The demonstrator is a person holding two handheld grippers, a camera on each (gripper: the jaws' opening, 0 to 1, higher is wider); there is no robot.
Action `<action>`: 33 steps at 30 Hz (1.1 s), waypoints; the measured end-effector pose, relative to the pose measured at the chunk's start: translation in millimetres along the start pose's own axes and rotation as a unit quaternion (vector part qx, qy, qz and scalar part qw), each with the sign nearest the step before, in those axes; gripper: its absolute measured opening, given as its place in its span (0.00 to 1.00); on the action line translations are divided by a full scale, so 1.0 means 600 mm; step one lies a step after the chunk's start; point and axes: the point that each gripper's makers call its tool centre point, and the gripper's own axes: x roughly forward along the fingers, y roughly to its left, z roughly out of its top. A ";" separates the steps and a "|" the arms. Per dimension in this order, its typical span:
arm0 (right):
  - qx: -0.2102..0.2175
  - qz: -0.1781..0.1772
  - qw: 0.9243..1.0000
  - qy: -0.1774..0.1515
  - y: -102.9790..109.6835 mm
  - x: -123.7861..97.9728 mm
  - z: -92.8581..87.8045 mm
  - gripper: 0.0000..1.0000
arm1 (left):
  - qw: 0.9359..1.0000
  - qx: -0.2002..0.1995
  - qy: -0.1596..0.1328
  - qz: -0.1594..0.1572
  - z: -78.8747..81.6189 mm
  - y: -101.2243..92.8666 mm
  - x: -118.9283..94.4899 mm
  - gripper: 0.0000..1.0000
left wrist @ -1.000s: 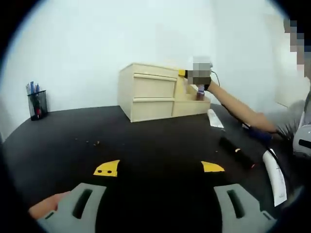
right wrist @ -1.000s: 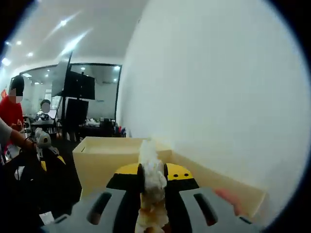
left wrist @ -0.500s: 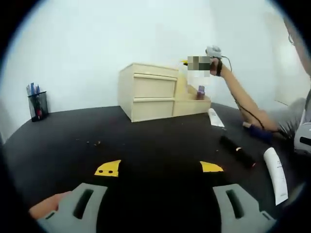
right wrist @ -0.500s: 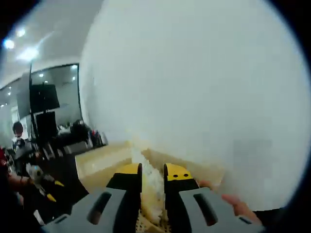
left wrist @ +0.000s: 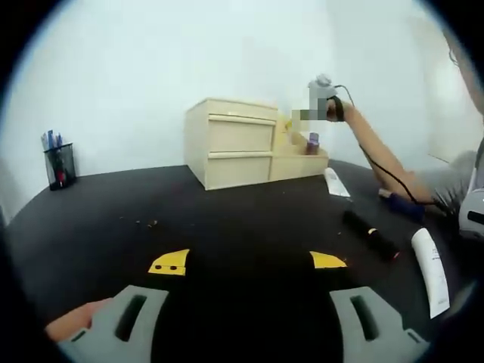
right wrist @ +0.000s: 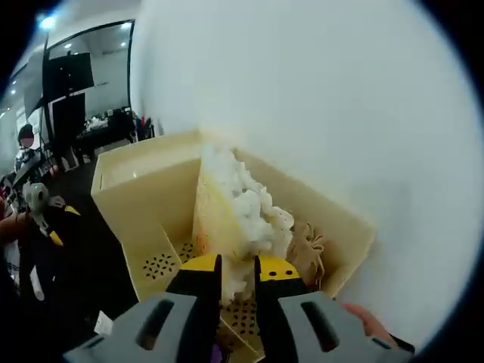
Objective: Open the drawer, pick up the cosmetic bottles from the table one by one, place them into the drawer, release the gripper, close the drawer, and move the gripper away
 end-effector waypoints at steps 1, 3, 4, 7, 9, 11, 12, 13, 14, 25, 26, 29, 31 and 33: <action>-0.010 0.004 1.000 -0.002 0.003 0.004 0.002 0.14 | 1.000 0.001 0.000 0.000 0.000 0.000 0.000 0.54; -0.019 0.018 0.999 -0.022 0.024 0.002 0.011 0.13 | 1.000 0.002 0.000 0.002 -0.001 0.000 0.000 0.54; -0.036 0.021 0.999 -0.030 0.044 -0.007 0.008 0.13 | 1.000 0.002 0.000 0.002 -0.001 0.000 0.000 0.53; -0.114 0.004 0.993 -0.033 0.045 0.007 0.016 0.10 | 1.000 0.002 0.000 0.003 -0.001 0.001 0.000 0.53; -0.160 0.001 0.986 -0.045 0.049 0.011 0.025 0.08 | 1.000 0.002 0.000 0.003 -0.001 0.001 0.000 0.53; -0.218 -0.001 0.974 -0.067 0.055 0.009 0.040 0.08 | 1.000 0.003 0.000 0.003 -0.001 0.001 0.000 0.53; -0.237 -0.009 0.970 -0.054 0.051 0.009 0.035 0.08 | 1.000 0.002 0.000 0.004 -0.001 0.001 0.000 0.53; -0.239 -0.013 0.969 -0.055 0.048 0.012 0.037 0.08 | 1.000 0.002 0.000 0.004 -0.001 0.001 0.000 0.52; -0.240 -0.011 0.969 -0.058 0.048 0.013 0.038 0.08 | 1.000 0.002 0.000 0.004 -0.001 0.002 0.000 0.52; -0.236 -0.044 0.970 -0.043 0.030 -0.007 0.029 0.13 | 1.000 0.002 0.000 0.005 -0.003 0.001 0.003 0.52; -0.222 -0.065 0.971 -0.059 0.024 -0.018 0.045 0.13 | 1.000 0.002 0.000 0.005 -0.003 0.001 0.003 0.52; -0.199 -0.068 0.976 -0.051 0.014 -0.026 0.051 0.13 | 1.000 0.003 0.000 0.005 -0.003 0.001 0.003 0.52; -0.193 -0.089 0.977 -0.026 0.001 -0.032 0.039 0.13 | 1.000 0.004 0.000 0.005 -0.004 0.000 0.004 0.52; -0.185 -0.099 0.977 -0.022 -0.007 -0.036 0.039 0.13 | 1.000 0.004 0.000 0.005 -0.004 0.000 0.004 0.52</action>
